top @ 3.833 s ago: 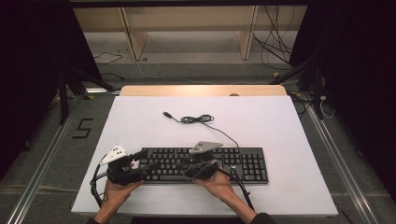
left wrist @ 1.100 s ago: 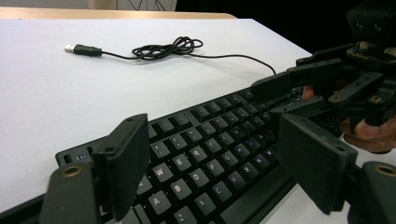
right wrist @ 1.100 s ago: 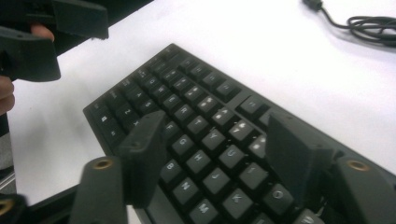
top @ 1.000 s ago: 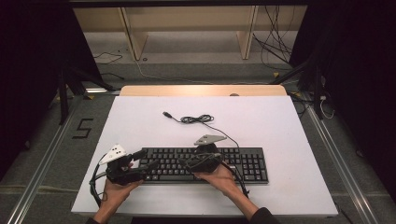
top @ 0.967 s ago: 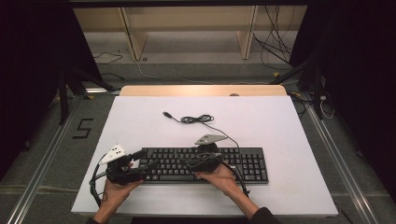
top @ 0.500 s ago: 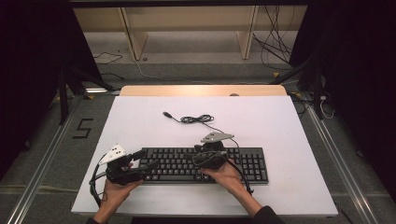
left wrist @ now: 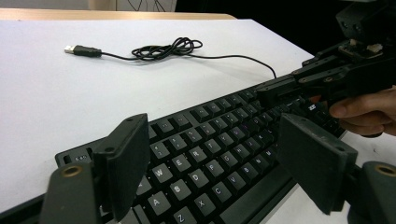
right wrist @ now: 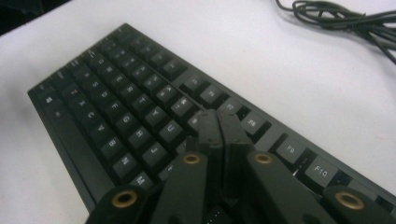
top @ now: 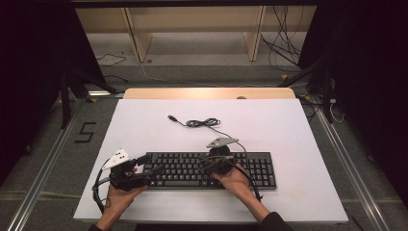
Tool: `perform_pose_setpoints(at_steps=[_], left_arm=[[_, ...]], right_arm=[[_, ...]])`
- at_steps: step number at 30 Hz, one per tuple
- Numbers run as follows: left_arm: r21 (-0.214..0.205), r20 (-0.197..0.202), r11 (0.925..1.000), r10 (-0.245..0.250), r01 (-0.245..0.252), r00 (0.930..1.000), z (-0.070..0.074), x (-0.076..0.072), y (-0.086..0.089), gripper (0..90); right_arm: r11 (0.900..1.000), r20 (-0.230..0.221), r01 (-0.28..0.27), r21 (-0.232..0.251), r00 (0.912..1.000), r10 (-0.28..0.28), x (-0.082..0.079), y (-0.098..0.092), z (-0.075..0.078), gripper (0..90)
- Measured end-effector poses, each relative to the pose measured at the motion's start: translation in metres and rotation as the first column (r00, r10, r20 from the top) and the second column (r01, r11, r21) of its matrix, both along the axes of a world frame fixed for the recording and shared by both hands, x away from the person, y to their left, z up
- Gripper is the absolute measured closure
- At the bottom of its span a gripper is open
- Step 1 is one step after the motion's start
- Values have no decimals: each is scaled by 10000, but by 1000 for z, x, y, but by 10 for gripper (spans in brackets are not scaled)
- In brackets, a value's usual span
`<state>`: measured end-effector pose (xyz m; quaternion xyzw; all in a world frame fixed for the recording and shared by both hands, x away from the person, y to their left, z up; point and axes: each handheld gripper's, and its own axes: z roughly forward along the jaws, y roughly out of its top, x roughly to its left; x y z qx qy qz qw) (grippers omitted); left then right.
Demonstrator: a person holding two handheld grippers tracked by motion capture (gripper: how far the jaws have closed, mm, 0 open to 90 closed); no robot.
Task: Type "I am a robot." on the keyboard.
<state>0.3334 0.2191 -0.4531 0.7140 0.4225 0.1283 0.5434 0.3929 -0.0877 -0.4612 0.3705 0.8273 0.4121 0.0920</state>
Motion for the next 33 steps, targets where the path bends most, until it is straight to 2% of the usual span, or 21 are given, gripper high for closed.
perform_pose_setpoints(at_steps=[14, 19, 22, 28, 33], left_arm=[[40, 5, 10000, -27, 27, 10000, 0, 0, 0, 253], [39, 2, 10000, -30, 30, 10000, 0, 0, 0, 253], [44, 11, 10000, -30, 29, 10000, 0, 0, 0, 253], [49, 22, 10000, -36, 36, 10000, 0, 0, 0, 253], [10, 18, 10000, 1, -1, 10000, 0, 0, 1, 253]], right_arm=[[9978, -308, -76, -655, 9995, 56, 2, 7, -13, 900], [9965, -264, -59, -830, 9996, 37, 1, 8, -16, 900], [9951, -46, -103, -988, 9999, 99, -1, 9, -16, 900], [9968, -201, -16, -801, 9998, 0, 0, 8, -15, 900], [9996, -74, 141, -239, 9999, -142, 0, 3, -9, 867]])
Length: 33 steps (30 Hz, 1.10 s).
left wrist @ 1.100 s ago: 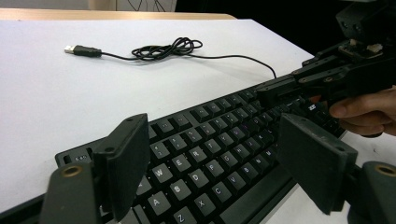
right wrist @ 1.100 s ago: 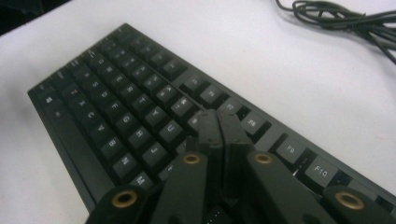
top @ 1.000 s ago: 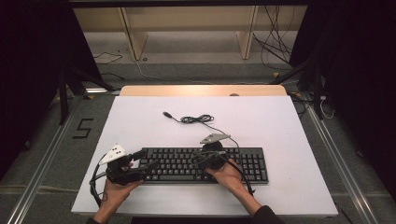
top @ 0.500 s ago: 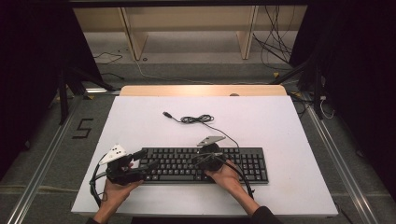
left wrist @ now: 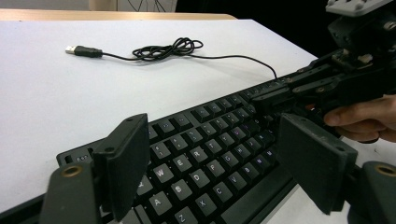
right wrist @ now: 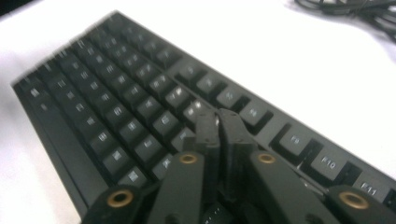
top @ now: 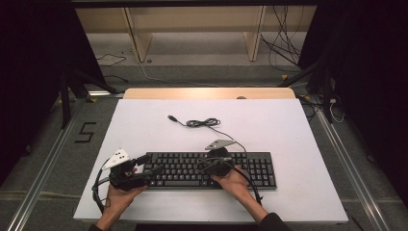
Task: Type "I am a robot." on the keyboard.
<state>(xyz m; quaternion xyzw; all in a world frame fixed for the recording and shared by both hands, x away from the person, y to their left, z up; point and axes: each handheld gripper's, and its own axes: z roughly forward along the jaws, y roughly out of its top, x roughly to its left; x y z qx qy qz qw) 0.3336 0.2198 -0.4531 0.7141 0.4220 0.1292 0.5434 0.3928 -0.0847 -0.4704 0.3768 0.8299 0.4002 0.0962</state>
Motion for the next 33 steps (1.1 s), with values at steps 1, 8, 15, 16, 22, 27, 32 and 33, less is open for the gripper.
perform_pose_setpoints(at_steps=[1, 8, 15, 16, 22, 27, 32, 33], left_arm=[[-3, -4, 10000, 7, -7, 10000, 0, 0, 0, 253], [16, -7, 10000, 12, -12, 10000, 0, 0, 0, 253], [107, -100, 9999, 37, -36, 9999, -1, 1, -2, 263], [133, -99, 9999, 22, -21, 9999, -1, 2, -2, 267], [270, -186, 9996, -105, 110, 9998, -2, 5, -7, 319], [546, -401, 9981, -259, 281, 9989, -5, 11, -14, 426], [989, -689, 9933, -523, 590, 9962, -9, 16, -23, 510], [1068, -765, 9920, -591, 671, 9953, -9, 17, -25, 524]], right_arm=[[9998, 5, 5, 179, 10000, -5, 0, -1, 1, 833], [9965, 129, -151, 827, 9998, 141, -4, -4, 9, 673], [9948, 311, -205, 998, 9994, 174, -10, -8, 14, 447], [9942, 373, -240, 1052, 9991, 202, -12, -9, 15, 436], [9893, 701, -316, 1427, 9973, 218, -20, -17, 21, 394], [9863, 854, -318, 1618, 9962, 181, -29, -25, 23, 366], [9808, 980, -276, 1930, 9952, 87, -36, -34, 24, 358], [9801, 1024, -262, 1969, 9947, 60, -38, -36, 24, 356]])
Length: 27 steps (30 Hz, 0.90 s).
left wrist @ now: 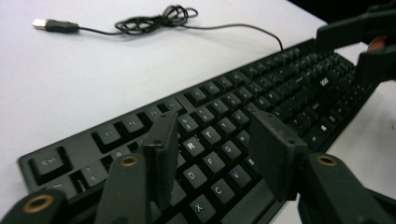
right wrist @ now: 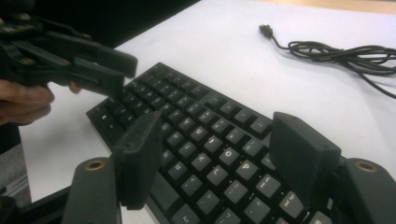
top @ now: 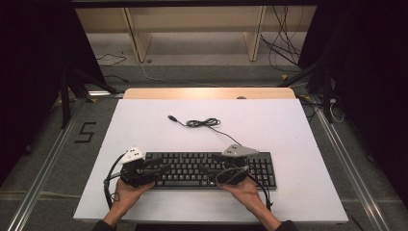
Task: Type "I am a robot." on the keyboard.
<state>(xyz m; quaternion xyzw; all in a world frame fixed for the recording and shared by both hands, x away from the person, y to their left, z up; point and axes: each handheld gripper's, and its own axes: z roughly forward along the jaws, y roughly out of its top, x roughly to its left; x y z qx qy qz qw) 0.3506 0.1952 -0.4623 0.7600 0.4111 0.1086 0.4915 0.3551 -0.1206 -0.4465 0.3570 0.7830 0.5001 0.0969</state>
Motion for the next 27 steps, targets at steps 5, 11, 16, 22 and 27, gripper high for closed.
perform_pose_setpoints(at_steps=[5, 11, 16, 22, 27], left_arm=[[237, -188, 9995, -211, 215, 9996, -3, 5, -7, 562], [473, -296, 9981, -373, 387, 9989, -3, 13, -15, 609], [660, -366, 9959, -601, 624, 9975, -5, 19, -22, 709], [990, -597, 9920, -724, 781, 9956, -7, 25, -29, 848], [1273, -677, 9881, -782, 864, 9946, -8, 31, -36, 888]], right_arm=[[9998, 159, 24, 188, 9999, -27, -7, -7, 1, 344], [9993, 307, 152, 352, 9994, -163, -15, -21, 2, 338], [9988, 258, 288, 408, 9992, -299, -18, -29, 2, 317], [9984, 239, 335, 453, 9991, -346, -20, -32, 1, 301], [9986, 295, 308, 439, 9990, -321, -23, -32, 2, 298]])
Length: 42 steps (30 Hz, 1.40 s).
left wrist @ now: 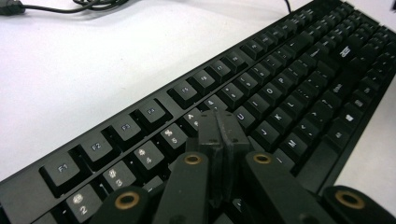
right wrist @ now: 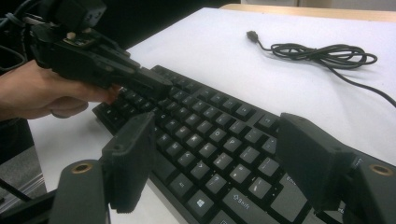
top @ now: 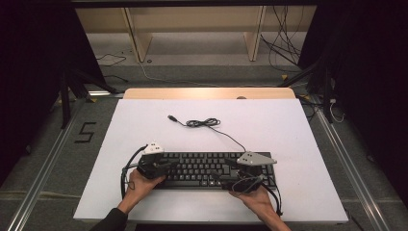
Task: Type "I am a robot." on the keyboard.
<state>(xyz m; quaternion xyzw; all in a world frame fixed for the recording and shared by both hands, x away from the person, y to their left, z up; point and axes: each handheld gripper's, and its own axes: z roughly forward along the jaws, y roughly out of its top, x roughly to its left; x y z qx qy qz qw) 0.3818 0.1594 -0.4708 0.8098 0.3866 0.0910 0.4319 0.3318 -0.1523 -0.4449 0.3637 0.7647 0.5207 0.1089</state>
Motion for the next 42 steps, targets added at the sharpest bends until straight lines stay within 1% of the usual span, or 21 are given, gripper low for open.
perform_pose_setpoints(at_steps=[7, 10, 13, 15, 16, 18, 20, 22, 25, 26, 29, 31, 34, 36, 38, 41, 42], left_arm=[[319, -230, 9995, 5, 2, 9997, -5, 4, -4, 889], [455, -248, 9990, -26, 37, 9997, -7, 5, -6, 889], [463, -241, 9989, 32, -21, 9997, -8, 7, -6, 889], [614, -283, 9981, 96, -78, 9996, -8, 8, -6, 890], [657, -285, 9978, 46, -27, 9996, -9, 8, -6, 890], [558, -436, 9984, -38, 63, 9990, -10, 8, -6, 891], [517, -466, 9986, -42, 66, 9989, -10, 8, -6, 891], [474, -472, 9989, 27, -5, 9989, -10, 8, -7, 891], [614, -262, 9981, -22, 38, 9997, -9, 6, -7, 889], [567, -234, 9984, -39, 53, 9997, -8, 6, -7, 887], [389, -100, 9992, 111, -107, 9999, -4, 4, -5, 829], [198, 26, 9996, 213, -213, 9998, 0, 2, -2, 807], [-199, 259, 9992, 341, -336, 9991, 5, -1, 3, 756], [-378, 324, 9986, 371, -359, 9988, 9, -3, 7, 723], [-668, 361, 9969, 440, -415, 9984, 12, -6, 11, 694], [-931, 477, 9945, 524, -478, 9975, 16, -10, 18, 645], [-1118, 465, 9923, 585, -530, 9972, 17, -11, 19, 627]], right_arm=[[10000, 10, 66, 55, 10000, -67, -4, -4, 1, 298], [9999, 12, 86, 63, 10000, -86, -4, -5, 1, 299], [9999, -7, 73, 89, 10000, -73, -4, -6, 1, 299], [10000, 11, 44, 73, 10000, -44, -4, -5, 1, 299], [10000, 10, 35, 70, 10000, -35, -5, -5, 1, 299], [10000, 4, 21, 57, 10000, -21, -5, -5, 1, 299], [10000, 10, 34, 57, 10000, -34, -5, -4, 1, 299], [10000, -5, 34, 65, 10000, -34, -5, -4, 1, 299], [10000, 20, 9, 55, 10000, -9, -5, -4, 2, 299], [10000, 44, 9, 62, 10000, -9, -5, -4, 2, 299], [10000, 61, 19, 79, 10000, -20, -5, -4, 3, 299], [10000, 66, 34, 77, 10000, -35, -5, -5, 3, 299], [9999, 110, 40, 96, 9999, -41, -5, -5, 3, 299], [10000, 153, 49, 74, 9999, -50, -5, -5, 4, 299], [9999, 145, 61, 80, 9999, -62, -5, -6, 4, 299], [10000, 154, 75, 57, 9999, -75, -5, -6, 4, 299], [9999, 149, 85, 63, 9999, -86, -5, -6, 4, 299]])
